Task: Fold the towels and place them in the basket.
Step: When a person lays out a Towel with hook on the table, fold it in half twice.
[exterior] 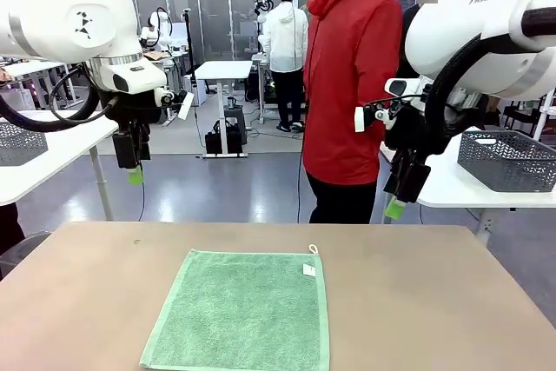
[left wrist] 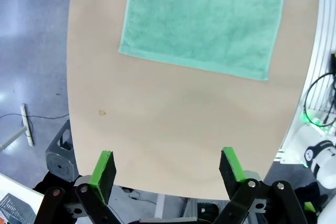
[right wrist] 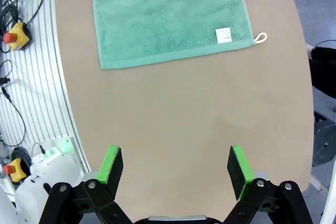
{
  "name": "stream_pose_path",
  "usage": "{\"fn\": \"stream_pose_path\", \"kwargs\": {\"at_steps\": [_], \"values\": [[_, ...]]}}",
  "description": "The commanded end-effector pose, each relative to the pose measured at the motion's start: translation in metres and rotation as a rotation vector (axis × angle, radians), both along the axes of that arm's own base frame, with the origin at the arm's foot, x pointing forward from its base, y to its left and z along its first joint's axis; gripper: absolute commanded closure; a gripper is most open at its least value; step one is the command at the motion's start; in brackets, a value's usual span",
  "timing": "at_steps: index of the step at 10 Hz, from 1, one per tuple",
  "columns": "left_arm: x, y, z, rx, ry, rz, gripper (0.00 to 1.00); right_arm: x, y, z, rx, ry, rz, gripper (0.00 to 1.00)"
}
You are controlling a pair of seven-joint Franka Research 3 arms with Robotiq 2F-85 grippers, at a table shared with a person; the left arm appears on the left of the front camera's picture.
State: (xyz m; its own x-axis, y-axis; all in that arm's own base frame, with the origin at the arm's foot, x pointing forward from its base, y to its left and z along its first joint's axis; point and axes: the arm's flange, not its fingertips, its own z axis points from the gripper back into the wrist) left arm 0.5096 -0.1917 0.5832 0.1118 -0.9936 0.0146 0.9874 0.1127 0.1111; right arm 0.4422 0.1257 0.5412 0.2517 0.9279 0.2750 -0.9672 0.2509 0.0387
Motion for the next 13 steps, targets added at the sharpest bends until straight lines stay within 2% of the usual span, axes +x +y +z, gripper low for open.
{"fn": "stream_pose_path", "kwargs": {"at_steps": [1,4,5,8,10,13], "values": [[-0.001,0.0,0.001,0.0,0.002,0.0,0.0,0.0,0.001,0.003,-0.002,0.005,-0.003,0.0],[0.0,0.0,0.0,0.0,0.0,0.0,0.0,0.0,-0.001,0.0,0.002,0.0,0.0,0.0],[-0.011,-0.016,-0.014,0.064,-0.011,-0.04,0.0,-0.008,0.015,-0.013,-0.043,-0.004,0.038,0.0],[-0.037,-0.045,-0.071,0.042,-0.029,-0.147,0.0,-0.031,0.048,-0.054,-0.041,0.0,0.092,0.0],[-0.061,-0.064,-0.106,0.064,-0.023,-0.18,0.0,-0.053,0.076,-0.08,-0.078,0.028,0.109,0.0],[-0.092,-0.061,-0.157,0.07,-0.028,-0.279,0.0,-0.076,0.102,-0.123,-0.094,0.078,0.146,0.0]]}}
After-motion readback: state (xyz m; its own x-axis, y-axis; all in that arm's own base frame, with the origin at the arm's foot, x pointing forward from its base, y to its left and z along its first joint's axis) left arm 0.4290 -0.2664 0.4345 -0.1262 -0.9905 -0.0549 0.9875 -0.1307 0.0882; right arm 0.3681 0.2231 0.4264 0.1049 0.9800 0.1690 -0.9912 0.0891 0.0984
